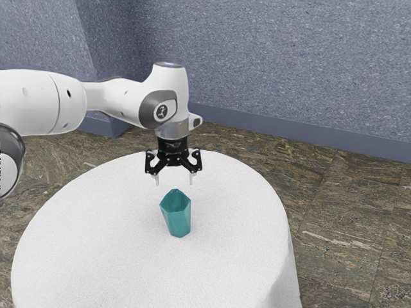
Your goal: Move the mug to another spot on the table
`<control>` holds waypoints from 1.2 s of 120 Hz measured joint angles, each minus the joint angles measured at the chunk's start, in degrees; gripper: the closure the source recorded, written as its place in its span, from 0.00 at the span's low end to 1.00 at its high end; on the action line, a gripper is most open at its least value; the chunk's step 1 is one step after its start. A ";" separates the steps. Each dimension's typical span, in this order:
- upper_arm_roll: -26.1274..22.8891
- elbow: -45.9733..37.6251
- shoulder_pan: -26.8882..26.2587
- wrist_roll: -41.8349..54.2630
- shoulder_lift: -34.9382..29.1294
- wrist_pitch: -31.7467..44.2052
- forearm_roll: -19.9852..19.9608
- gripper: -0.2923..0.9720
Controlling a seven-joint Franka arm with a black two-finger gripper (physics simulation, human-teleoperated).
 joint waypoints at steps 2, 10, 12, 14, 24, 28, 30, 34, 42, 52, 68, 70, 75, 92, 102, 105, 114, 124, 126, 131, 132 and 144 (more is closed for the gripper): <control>0.00 0.02 0.04 -0.12 0.10 0.05 -0.02 0.23; 0.00 0.06 0.19 -0.56 0.45 0.35 -0.06 0.23; 0.00 0.07 0.20 -0.66 0.59 0.43 -0.06 0.23; 0.00 0.09 0.25 -0.76 0.79 0.50 -0.06 0.23; 0.00 0.38 0.48 -1.14 1.88 0.80 -0.07 0.23; 0.00 0.46 0.68 -1.23 2.13 0.89 -0.09 0.23; 0.00 0.50 0.75 -1.27 2.22 0.94 -0.09 0.23; 0.00 0.55 0.87 -1.35 2.45 1.16 -0.12 0.23; 0.02 0.59 1.01 -1.44 2.94 1.70 -0.20 0.23; 0.07 0.60 1.47 -1.51 3.28 2.19 -0.29 0.23; 0.05 0.68 1.75 -1.56 3.82 2.97 -0.36 0.23; 0.04 0.69 1.77 -1.57 4.01 3.13 -0.36 0.23; 0.02 0.69 1.80 -1.58 4.35 3.50 -0.38 0.23; 0.01 0.69 1.77 -1.53 5.63 4.69 -0.95 0.23; 0.00 0.70 1.74 -1.45 6.07 5.41 -1.19 0.23; 0.00 0.70 1.74 -1.42 6.11 5.59 -1.25 0.23; 0.00 0.66 1.71 -1.36 6.17 6.00 -1.69 0.23; 0.00 0.66 1.71 -1.30 6.20 6.31 -2.42 0.23; 0.00 0.67 1.72 -1.29 6.22 6.36 -2.66 0.23; 0.00 0.68 1.73 -1.26 6.34 6.46 -3.14 0.23; 0.00 0.69 1.73 -1.25 6.38 6.47 -3.22 0.23; 0.00 0.84 1.98 -1.06 6.93 6.60 -3.79 0.23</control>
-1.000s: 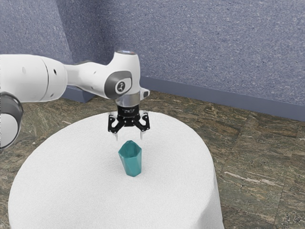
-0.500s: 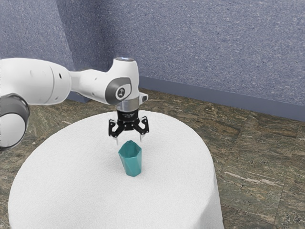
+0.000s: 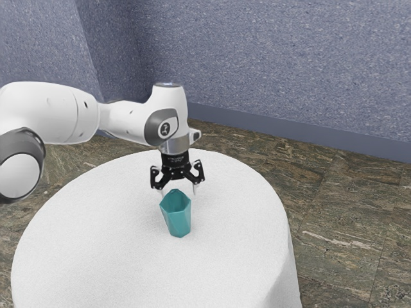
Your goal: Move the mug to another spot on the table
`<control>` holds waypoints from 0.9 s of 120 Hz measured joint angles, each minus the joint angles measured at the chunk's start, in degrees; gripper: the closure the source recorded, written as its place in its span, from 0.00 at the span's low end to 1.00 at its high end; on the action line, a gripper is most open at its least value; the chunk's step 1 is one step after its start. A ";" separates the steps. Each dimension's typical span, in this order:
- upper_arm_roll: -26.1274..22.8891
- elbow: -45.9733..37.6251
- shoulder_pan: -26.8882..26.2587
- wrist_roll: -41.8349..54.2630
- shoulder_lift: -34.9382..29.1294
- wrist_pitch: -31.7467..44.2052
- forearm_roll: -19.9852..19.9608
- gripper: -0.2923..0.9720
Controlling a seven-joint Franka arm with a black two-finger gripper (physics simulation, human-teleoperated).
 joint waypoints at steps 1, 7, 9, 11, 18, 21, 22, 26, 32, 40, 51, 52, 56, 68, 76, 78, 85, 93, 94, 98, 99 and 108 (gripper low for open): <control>0.00 0.02 0.02 0.02 0.02 0.01 -0.03 0.23; -0.02 0.08 0.08 0.11 0.14 0.00 -0.20 0.23; -0.04 0.11 0.12 0.14 0.25 -0.02 -0.24 0.23; -0.05 0.13 0.14 0.17 0.40 -0.04 -0.28 0.23; -0.10 0.64 0.18 0.28 0.86 -0.14 -0.38 0.23; -0.13 0.81 0.19 0.32 1.02 -0.20 -0.41 0.23; -0.13 0.85 0.19 0.33 1.06 -0.22 -0.42 0.23; -0.15 1.04 0.19 0.38 1.16 -0.28 -0.45 0.23; -0.17 1.28 0.20 0.45 1.27 -0.36 -0.50 0.23; -0.20 1.90 0.26 0.54 1.63 -0.68 -0.59 0.23; -0.18 2.70 0.62 0.86 2.48 -1.21 -1.23 0.23; -0.18 2.77 0.64 0.89 2.55 -1.25 -1.27 0.23; -0.18 3.13 0.68 1.01 2.82 -1.41 -1.43 0.23; -0.18 4.00 0.72 1.41 3.57 -1.76 -1.73 0.23; -0.18 4.83 0.72 1.72 4.27 -1.91 -1.84 0.23; -0.18 4.96 0.72 1.80 4.39 -1.97 -1.85 0.23; -0.44 5.85 1.10 2.18 4.93 -2.45 -1.83 0.23; -0.71 7.83 1.48 2.95 5.78 -3.71 -1.74 0.23; -0.73 8.07 1.57 3.06 5.86 -3.90 -1.73 0.23; -0.98 8.90 2.02 3.54 6.31 -4.74 -1.70 0.23; -1.03 9.05 2.11 3.66 6.41 -4.94 -1.70 0.23; -1.29 9.85 2.57 4.83 7.04 -6.59 -1.66 0.23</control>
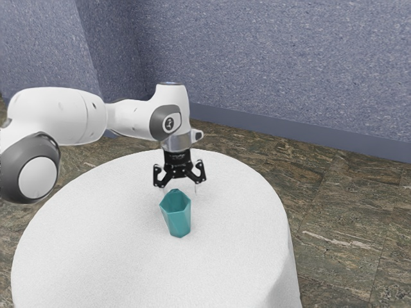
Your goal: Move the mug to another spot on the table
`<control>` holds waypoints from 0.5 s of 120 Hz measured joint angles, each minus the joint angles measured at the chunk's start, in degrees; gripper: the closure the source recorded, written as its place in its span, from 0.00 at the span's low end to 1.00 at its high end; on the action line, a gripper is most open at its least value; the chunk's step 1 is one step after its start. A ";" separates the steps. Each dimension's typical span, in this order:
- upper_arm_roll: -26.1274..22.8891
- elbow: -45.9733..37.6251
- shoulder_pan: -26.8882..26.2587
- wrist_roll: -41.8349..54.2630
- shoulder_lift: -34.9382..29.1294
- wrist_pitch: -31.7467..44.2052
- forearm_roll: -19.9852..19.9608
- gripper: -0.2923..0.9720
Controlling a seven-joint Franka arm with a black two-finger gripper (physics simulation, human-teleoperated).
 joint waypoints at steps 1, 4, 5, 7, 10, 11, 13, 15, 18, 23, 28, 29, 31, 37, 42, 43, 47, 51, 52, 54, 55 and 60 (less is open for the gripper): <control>-0.02 0.17 0.08 0.15 0.12 -0.18 0.00 0.23; -0.08 0.57 0.31 0.59 0.44 -0.68 0.01 0.23; -0.09 0.67 0.37 0.73 0.52 -0.83 0.01 0.23; -0.13 0.83 0.47 1.01 0.65 -1.12 0.02 0.23; -0.19 0.99 0.56 1.43 0.79 -1.51 0.02 0.23; -0.20 1.03 0.58 1.57 0.82 -1.63 0.02 0.23; -0.24 1.09 0.62 1.87 0.87 -1.86 0.03 0.23; -0.30 1.14 0.66 2.17 0.92 -2.07 0.03 0.23; -0.39 1.20 0.77 2.61 0.99 -2.35 0.03 0.23; -0.48 1.28 0.87 3.31 1.06 -2.75 0.04 0.23; -0.56 1.70 0.93 3.97 1.19 -3.09 0.03 0.23; -0.57 1.78 0.93 4.10 1.22 -3.15 0.03 0.23; -0.60 1.90 0.94 4.35 1.26 -3.26 0.03 0.23; -0.83 2.22 0.96 5.05 1.37 -3.55 0.04 0.23; -0.96 2.41 0.96 5.60 1.50 -3.74 0.06 0.23; -0.98 2.44 0.95 5.70 1.52 -3.78 0.05 0.23; -1.16 2.50 0.96 6.10 1.57 -3.90 0.07 0.23; -1.30 2.55 0.96 6.48 1.60 -4.01 0.08 0.23; -1.33 2.57 0.96 6.57 1.60 -4.03 0.09 0.23; -1.38 2.64 0.94 6.75 1.61 -4.08 0.08 0.23; -1.40 2.67 0.93 6.83 1.61 -4.10 0.08 0.23; -1.46 2.76 0.91 7.25 1.62 -4.19 0.07 0.23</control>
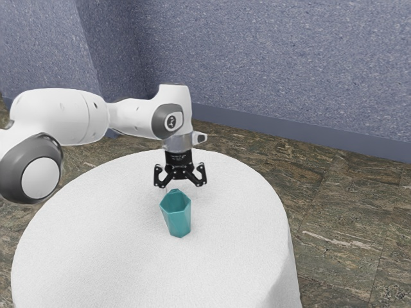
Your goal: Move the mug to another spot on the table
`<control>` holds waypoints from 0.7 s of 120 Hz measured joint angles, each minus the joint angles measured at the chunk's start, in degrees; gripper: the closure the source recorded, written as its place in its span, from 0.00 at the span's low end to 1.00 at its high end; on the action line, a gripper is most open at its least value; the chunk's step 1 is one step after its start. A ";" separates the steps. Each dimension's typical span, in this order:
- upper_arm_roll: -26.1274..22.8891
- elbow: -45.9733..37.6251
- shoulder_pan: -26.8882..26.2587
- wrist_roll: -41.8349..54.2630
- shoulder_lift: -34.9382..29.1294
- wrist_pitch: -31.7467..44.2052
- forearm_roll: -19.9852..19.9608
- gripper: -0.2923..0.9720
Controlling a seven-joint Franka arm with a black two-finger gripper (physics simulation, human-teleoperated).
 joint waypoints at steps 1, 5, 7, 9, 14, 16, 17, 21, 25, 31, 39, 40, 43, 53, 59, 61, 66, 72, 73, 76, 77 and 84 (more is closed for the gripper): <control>-0.01 0.01 0.00 0.08 0.00 -0.02 0.00 0.23; -0.03 0.03 -0.05 0.38 0.00 -0.08 -0.01 0.23; -0.04 0.02 -0.07 0.52 0.00 -0.10 -0.01 0.23; -0.04 0.01 -0.08 0.65 0.01 -0.12 -0.02 0.23; -0.05 -0.06 -0.10 0.98 0.01 -0.17 -0.04 0.23; -0.05 -0.09 -0.10 1.10 0.01 -0.18 -0.05 0.23; -0.05 -0.13 -0.10 1.15 0.01 -0.18 -0.06 0.23; -0.05 -0.32 -0.14 1.36 0.00 -0.22 -0.09 0.23; -0.05 -0.51 -0.21 1.55 -0.05 -0.24 -0.14 0.23; -0.05 -0.69 -0.31 1.76 -0.16 -0.26 -0.22 0.23; -0.05 -0.95 -0.36 1.97 -0.38 -0.28 -0.30 0.23; -0.05 -1.00 -0.36 1.99 -0.41 -0.28 -0.31 0.23; -0.05 -1.14 -0.36 2.04 -0.49 -0.28 -0.35 0.23; -0.05 -1.84 -0.37 2.16 -0.66 -0.28 -0.45 0.23; -0.05 -2.10 -0.37 2.21 -0.73 -0.27 -0.48 0.23; -0.05 -2.14 -0.36 2.22 -0.75 -0.27 -0.49 0.23; -0.05 -2.36 -0.36 2.24 -0.81 -0.26 -0.51 0.23; -0.05 -2.57 -0.37 2.25 -0.85 -0.26 -0.52 0.23; -0.05 -2.63 -0.37 2.25 -0.85 -0.25 -0.52 0.23; -0.05 -2.77 -0.37 2.25 -0.99 -0.25 -0.54 0.23; -0.05 -2.82 -0.37 2.25 -1.06 -0.25 -0.54 0.23; -0.05 -3.14 -0.37 2.21 -1.37 -0.25 -0.54 0.23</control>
